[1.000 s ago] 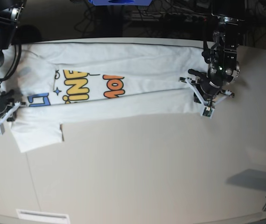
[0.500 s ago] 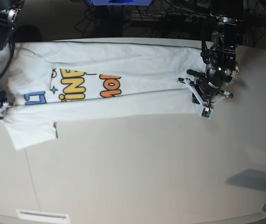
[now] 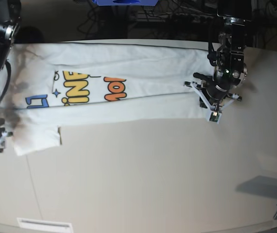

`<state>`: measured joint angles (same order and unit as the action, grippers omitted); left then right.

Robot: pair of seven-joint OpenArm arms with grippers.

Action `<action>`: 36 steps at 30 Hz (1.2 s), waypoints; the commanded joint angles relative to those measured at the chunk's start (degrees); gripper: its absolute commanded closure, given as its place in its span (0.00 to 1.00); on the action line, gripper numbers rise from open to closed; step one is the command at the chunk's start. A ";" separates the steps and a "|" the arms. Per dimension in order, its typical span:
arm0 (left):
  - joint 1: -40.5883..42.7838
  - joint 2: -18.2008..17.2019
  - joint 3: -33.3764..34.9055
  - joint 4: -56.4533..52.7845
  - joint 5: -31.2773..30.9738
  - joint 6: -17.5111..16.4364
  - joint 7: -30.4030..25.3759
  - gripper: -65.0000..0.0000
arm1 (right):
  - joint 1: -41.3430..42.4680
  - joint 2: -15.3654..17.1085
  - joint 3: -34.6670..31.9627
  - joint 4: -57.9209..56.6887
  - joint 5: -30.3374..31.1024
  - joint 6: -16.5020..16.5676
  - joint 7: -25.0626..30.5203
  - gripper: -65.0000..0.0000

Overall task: Fold the T-shirt properly
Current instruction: 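Lay the folded edge down and press it flat with both grippers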

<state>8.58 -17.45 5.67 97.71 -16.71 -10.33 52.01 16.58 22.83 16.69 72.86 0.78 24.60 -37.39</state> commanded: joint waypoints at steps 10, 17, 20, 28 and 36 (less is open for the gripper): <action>-0.18 -0.26 -0.44 0.44 -0.57 0.26 0.69 1.00 | 16.34 1.04 -3.90 -23.06 -0.12 6.13 0.86 0.36; -0.45 -0.26 -0.53 0.44 -0.65 0.26 0.69 1.00 | 21.71 1.30 -4.25 -37.56 -0.12 6.65 6.31 0.35; -0.53 -0.26 -0.53 0.44 -0.65 0.26 0.69 1.00 | 21.97 1.30 -4.16 -41.70 -0.12 6.65 9.83 0.35; -0.62 -0.26 -0.53 0.44 -0.65 0.26 0.69 1.00 | 21.53 0.95 -4.16 -41.96 -0.12 6.30 10.79 0.36; -0.62 -0.26 -0.53 0.44 -0.48 0.26 0.69 1.00 | 20.12 -0.02 -4.25 -42.05 -0.12 6.30 10.70 0.58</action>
<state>8.38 -17.32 5.26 97.69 -17.34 -10.13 52.27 35.66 22.20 12.36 30.30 0.97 30.85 -26.50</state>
